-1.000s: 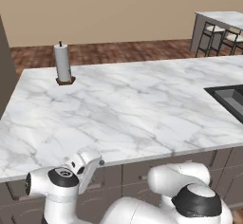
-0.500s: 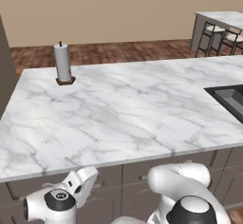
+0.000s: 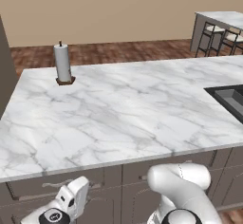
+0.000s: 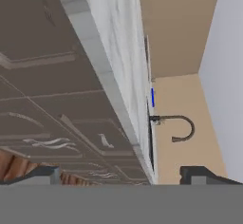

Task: Take the tongs from the drawer on the left and place them on the dining counter next to the tray containing the hot dog.

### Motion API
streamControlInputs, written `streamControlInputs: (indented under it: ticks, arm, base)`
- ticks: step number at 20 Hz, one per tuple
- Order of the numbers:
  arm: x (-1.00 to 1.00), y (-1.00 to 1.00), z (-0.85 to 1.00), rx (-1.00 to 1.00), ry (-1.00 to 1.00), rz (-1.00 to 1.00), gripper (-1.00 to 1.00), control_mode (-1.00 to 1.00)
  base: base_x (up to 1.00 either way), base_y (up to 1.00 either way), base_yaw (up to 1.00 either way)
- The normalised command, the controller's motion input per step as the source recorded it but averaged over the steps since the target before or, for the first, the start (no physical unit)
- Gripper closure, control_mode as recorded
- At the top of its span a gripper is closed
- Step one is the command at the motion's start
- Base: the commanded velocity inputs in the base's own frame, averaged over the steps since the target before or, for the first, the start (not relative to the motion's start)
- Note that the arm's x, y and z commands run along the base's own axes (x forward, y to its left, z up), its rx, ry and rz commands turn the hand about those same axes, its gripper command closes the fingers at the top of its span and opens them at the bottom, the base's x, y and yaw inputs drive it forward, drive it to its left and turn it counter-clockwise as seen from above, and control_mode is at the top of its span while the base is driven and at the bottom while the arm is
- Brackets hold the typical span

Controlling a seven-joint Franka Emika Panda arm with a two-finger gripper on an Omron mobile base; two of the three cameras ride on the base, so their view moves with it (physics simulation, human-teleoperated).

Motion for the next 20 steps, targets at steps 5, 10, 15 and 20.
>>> streamControlInputs:
  ticks: [5,10,15,20]
  arm:
    - [0.0,0.02,-0.16,0.0,0.0,0.26,-1.0,-1.0]
    - [0.0,0.0,-0.04,0.0,0.0,0.24,-1.0,-1.0]
    - [0.0,0.0,-0.02,0.04,0.0,0.16,-1.0,-1.0]
    - [0.02,0.0,-0.04,0.04,0.0,0.13,-1.0,-1.0]
  base:
    - [0.0,0.0,0.0]
    - [0.0,0.0,0.0]
    - [0.0,0.0,0.0]
    - [0.0,0.0,0.0]
